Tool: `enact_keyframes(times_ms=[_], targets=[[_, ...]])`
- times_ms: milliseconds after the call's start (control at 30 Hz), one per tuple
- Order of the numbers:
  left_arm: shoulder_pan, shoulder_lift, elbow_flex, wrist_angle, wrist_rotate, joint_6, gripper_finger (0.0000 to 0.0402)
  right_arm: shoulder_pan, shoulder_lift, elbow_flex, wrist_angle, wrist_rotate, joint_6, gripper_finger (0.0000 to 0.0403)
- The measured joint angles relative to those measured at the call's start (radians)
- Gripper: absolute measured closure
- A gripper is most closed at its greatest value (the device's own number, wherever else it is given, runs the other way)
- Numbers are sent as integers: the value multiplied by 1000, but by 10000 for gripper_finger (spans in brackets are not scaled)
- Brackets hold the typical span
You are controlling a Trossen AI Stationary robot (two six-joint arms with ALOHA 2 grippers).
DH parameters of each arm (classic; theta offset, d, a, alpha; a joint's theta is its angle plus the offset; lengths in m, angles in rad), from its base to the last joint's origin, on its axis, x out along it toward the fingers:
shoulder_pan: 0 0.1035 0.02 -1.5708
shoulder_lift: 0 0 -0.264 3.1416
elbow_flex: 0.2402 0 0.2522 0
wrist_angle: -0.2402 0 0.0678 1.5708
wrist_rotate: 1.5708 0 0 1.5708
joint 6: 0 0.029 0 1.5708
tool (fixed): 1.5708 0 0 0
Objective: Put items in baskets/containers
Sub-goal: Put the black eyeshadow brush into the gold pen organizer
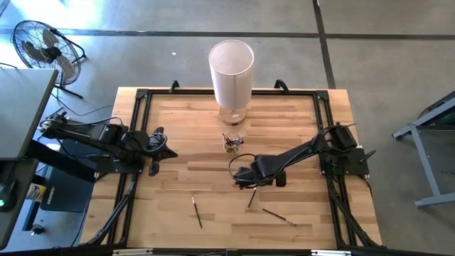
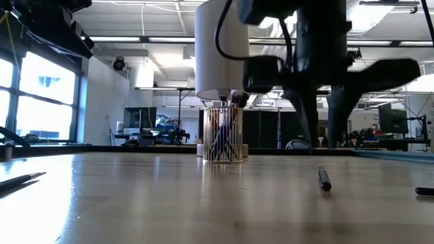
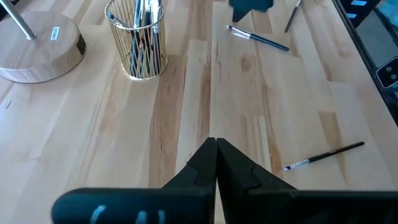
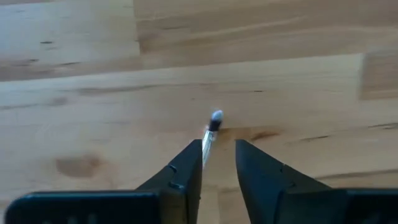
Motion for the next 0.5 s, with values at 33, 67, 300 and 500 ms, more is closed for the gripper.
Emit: enact_keyframes(times_ms=[33, 67, 300, 500], targets=[[0, 0, 0, -1, 0, 0, 401, 0, 2, -21, 23, 2, 12, 305], [0, -1, 0, -1, 0, 0, 401, 0, 3, -40, 41, 3, 21, 302], [0, 0, 0, -32, 0, 0, 401, -21, -4, -144, 185, -20, 48, 303], [0, 0, 0, -50, -1, 0, 401, -33, -5, -159, 218, -75, 51, 333]])
